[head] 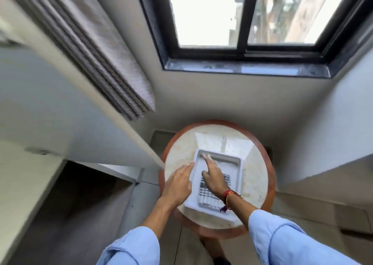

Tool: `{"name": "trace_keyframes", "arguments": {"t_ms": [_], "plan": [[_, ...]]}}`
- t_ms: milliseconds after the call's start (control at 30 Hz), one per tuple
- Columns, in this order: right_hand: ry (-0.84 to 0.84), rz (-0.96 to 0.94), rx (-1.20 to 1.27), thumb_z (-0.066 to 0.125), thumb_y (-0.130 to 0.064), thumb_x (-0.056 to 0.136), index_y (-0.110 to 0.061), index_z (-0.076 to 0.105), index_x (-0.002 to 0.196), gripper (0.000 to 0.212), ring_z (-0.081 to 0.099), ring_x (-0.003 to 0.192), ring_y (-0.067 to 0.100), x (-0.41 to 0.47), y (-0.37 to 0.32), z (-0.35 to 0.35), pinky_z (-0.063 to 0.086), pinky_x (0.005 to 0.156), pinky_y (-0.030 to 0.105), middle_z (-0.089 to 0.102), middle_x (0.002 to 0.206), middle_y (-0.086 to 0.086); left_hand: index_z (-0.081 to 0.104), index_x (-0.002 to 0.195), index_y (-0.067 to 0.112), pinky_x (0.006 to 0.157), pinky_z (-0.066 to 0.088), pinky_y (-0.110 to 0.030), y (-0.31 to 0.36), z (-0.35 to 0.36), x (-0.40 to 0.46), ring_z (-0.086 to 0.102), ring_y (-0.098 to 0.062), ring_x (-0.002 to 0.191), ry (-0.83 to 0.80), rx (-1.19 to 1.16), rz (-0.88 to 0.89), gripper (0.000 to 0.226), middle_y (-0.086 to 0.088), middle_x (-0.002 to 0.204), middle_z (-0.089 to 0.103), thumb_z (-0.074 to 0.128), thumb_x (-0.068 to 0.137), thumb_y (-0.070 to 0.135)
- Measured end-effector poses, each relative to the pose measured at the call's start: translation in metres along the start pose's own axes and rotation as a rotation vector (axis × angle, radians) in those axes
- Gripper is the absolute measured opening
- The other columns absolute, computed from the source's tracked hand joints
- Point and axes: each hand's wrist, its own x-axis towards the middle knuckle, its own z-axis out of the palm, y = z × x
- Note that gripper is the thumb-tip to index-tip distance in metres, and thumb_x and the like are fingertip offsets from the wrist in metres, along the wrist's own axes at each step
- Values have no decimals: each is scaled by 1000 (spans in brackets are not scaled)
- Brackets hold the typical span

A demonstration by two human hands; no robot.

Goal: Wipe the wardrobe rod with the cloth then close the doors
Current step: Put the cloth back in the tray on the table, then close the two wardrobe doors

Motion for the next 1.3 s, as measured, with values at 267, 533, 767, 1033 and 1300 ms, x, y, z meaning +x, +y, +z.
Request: {"name": "trace_keyframes", "arguments": {"t_ms": [267,533,767,1033,1300], "plan": [[108,-633,314,41,-21,107,-17,34,153,47,32,149,15,-50,-251,-79,20,127,42,35,161,0,27,153,30,115,38,-28,26,-138,-154,38,-10,143,371,139,130,69,8,157,40,39,88,11],[25,-1156,446,39,-48,102,-21,10,159,69,14,155,13,-194,-497,-130,13,129,44,13,168,0,5,158,28,122,17,-23,43,-276,-315,24,-11,150,878,149,20,82,5,165,20,55,93,22],[229,-1208,242,69,-34,90,-25,0,158,97,-2,156,18,-232,-494,-99,8,127,39,-11,168,6,5,158,27,124,22,-39,40,-290,-448,27,-16,149,1073,223,-178,85,1,165,24,55,90,20],[372,-1532,-125,70,-24,76,-30,-6,158,112,1,155,9,-294,-483,-53,20,124,42,-14,168,-9,6,158,15,126,14,-39,49,-297,-548,16,-17,154,1264,330,-359,81,-5,167,13,51,91,16],[331,-1613,-233,74,-26,64,-19,-8,158,126,4,156,28,-361,-511,38,18,125,54,-10,169,-3,17,155,2,124,19,-48,78,-297,-682,24,-27,152,1709,586,-627,73,-15,163,23,54,96,25]]}}
